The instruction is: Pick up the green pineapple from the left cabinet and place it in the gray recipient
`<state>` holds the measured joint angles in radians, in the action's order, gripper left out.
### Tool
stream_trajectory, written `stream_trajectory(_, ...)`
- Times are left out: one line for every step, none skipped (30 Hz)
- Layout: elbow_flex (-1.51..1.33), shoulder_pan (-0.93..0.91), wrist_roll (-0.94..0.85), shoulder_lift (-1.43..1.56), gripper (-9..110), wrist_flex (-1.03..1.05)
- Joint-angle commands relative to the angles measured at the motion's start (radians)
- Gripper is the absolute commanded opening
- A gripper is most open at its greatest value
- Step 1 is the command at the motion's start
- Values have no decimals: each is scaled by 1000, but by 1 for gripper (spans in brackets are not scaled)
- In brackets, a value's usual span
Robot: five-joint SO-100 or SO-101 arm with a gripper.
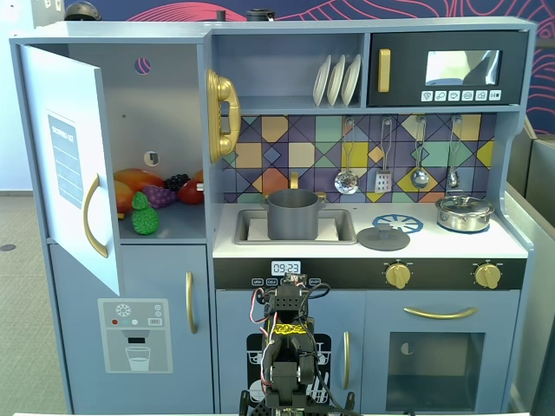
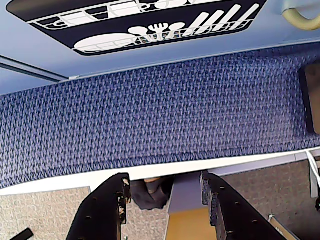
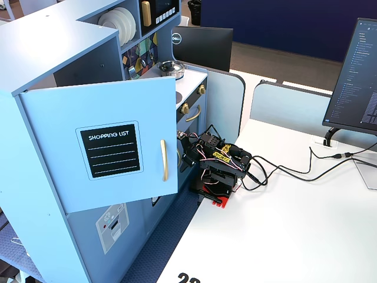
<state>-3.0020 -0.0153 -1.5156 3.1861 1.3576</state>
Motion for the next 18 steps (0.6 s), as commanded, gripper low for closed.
stream_trajectory(0,-23,5,-8,0,173)
stream_trajectory(0,-23,5,-8,0,173)
stream_trajectory(0,-23,5,-8,0,173)
stream_trajectory(0,-23,5,-8,0,173)
stream_trajectory(0,-23,3,-8,0,173)
stream_trajectory(0,-23,0,-8,0,173)
stream_trajectory(0,-20,-8,-8,0,173)
stream_trajectory(0,-12,-14,-8,0,173)
stream_trajectory(0,0,-34,-8,0,173)
stream_trajectory(0,14,-52,-8,0,170)
stream_trajectory(0,40,-63,-8,0,156)
stream_trajectory(2,83,-51,-9,0,120)
stream_trajectory(2,138,-32,-9,0,58)
stream_trajectory(5,207,-14,-11,0,-20)
stream_trajectory(21,278,-28,-14,0,-75)
stream_trajectory(52,354,-37,-23,0,-110)
stream_trajectory(89,443,-29,-37,0,-156)
stream_trajectory(126,525,-20,-57,0,-216)
